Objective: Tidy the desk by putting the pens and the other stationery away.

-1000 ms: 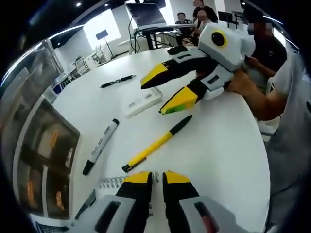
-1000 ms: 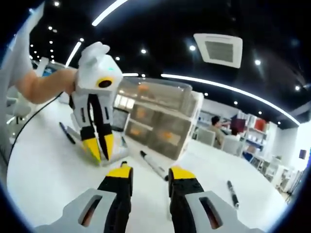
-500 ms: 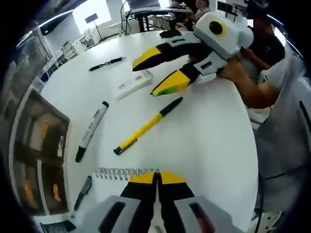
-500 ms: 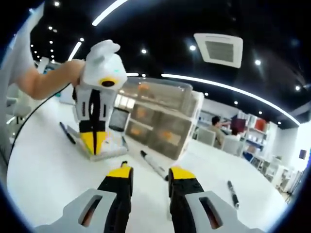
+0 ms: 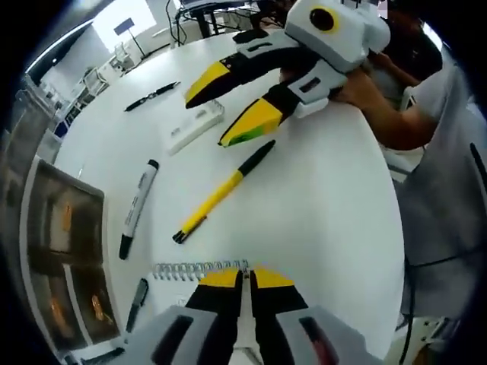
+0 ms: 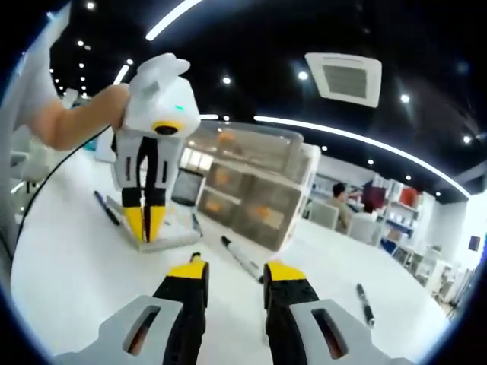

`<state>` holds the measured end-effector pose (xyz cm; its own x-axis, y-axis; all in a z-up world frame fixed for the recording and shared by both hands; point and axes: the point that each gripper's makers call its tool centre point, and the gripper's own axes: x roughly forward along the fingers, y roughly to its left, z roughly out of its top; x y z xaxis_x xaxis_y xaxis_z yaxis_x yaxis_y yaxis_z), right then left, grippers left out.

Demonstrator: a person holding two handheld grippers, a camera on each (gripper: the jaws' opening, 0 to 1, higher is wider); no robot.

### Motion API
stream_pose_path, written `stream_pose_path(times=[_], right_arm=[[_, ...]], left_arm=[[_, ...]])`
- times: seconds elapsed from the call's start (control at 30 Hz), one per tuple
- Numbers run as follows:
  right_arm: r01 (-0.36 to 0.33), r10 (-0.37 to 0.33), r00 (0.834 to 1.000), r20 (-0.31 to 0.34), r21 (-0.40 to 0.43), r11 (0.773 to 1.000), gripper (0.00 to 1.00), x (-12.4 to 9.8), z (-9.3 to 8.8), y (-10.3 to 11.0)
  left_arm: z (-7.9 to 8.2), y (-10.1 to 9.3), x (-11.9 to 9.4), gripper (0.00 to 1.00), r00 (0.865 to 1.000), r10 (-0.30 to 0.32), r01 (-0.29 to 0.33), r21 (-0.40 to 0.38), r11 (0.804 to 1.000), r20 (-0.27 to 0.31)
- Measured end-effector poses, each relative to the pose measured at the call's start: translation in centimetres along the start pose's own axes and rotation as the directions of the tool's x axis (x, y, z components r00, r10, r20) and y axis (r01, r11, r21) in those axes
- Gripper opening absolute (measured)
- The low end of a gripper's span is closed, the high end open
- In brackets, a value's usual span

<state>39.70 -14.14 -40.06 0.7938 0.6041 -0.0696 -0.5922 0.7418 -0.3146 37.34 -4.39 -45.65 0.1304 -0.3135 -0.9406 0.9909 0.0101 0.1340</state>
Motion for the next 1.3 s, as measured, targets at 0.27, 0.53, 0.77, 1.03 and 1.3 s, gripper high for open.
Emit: stream_pose_path(times=[0.27,0.53,0.77,1.03,1.3], right_arm=[[-0.001,0.001,1.0,-0.006,-0.007,1.0,0.26,0.0,-0.1,0.0],[0.002,-0.002,1.0,-0.008,-0.004,1.0,0.26,0.1,-0.2,-0.1],[-0.007,0.007,1.0,-0.017,0.003,1.0,0.26,0.2,-0.4,0.1],[-0.009,0.01,0.999,-0.033,0.023,1.0,0.27,0.4,-0.8,0.0],[-0.003,0.005,0.999,-0.039,0.046,0.999,0.27,0.3,-1.0,-0.2]], left_arm=[[-0.1,0.7,0.3,0.03,1.0,-0.004,0.005,-0.052,0.999,0.012],[0.0,0.9,0.2,0.01,0.998,0.01,-0.002,-0.132,0.991,0.063],[0.4,1.0,-0.8,0.01,0.984,0.018,0.022,-0.22,0.975,0.177],[2.6,1.0,-2.5,0.01,0.944,0.009,0.077,-0.247,0.966,0.33],[3.6,1.4,-4.2,0.01,0.879,0.029,0.12,-0.281,0.952,0.476]])
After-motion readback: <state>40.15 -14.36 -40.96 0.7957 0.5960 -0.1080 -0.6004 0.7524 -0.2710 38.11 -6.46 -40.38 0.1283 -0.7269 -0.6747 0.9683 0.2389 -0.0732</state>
